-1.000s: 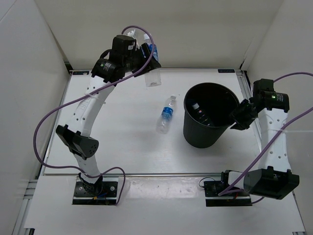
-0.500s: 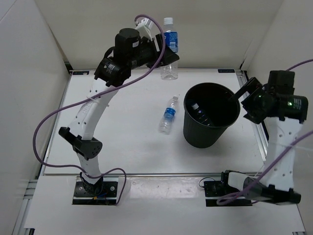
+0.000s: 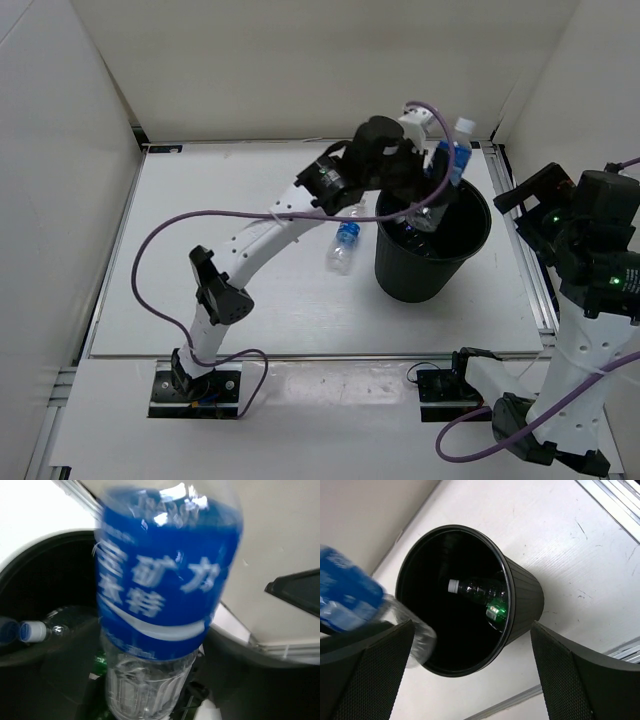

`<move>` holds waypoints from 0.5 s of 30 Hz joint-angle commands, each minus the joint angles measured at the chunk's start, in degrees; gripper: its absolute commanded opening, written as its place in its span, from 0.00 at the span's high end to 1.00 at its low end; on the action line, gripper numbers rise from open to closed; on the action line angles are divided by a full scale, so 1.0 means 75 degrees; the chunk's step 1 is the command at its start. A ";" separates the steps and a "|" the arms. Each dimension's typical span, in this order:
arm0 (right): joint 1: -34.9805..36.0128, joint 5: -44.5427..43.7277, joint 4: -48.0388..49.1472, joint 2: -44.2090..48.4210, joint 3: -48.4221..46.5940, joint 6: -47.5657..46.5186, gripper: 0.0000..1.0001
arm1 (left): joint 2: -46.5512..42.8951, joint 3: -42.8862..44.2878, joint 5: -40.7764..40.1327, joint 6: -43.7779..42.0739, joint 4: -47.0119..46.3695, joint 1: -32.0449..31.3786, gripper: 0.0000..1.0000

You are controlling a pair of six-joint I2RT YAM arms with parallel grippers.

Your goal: Put the plastic bottles in the bin

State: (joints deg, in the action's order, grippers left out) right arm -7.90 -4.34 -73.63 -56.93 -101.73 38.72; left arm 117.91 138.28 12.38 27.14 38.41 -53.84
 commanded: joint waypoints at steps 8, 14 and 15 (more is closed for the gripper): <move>0.0011 -0.0336 0.0289 0.0055 0.0263 -0.0100 0.00 | -0.1514 0.0184 -0.2960 -0.1227 -0.0188 -0.0193 0.00; 0.0011 -0.0172 0.0360 -0.0027 0.0264 -0.0170 0.00 | -0.2946 -0.1885 -0.3120 -0.0725 -0.0188 0.1540 0.00; 0.0011 -0.0172 0.0360 -0.0027 0.0264 -0.0240 0.00 | -0.3249 -0.2888 -0.2791 -0.0608 -0.0188 0.1821 0.00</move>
State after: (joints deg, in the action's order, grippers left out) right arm -7.86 -5.80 -73.30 -57.01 -100.25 38.37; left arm 99.81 126.48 -7.57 20.56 36.07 -45.91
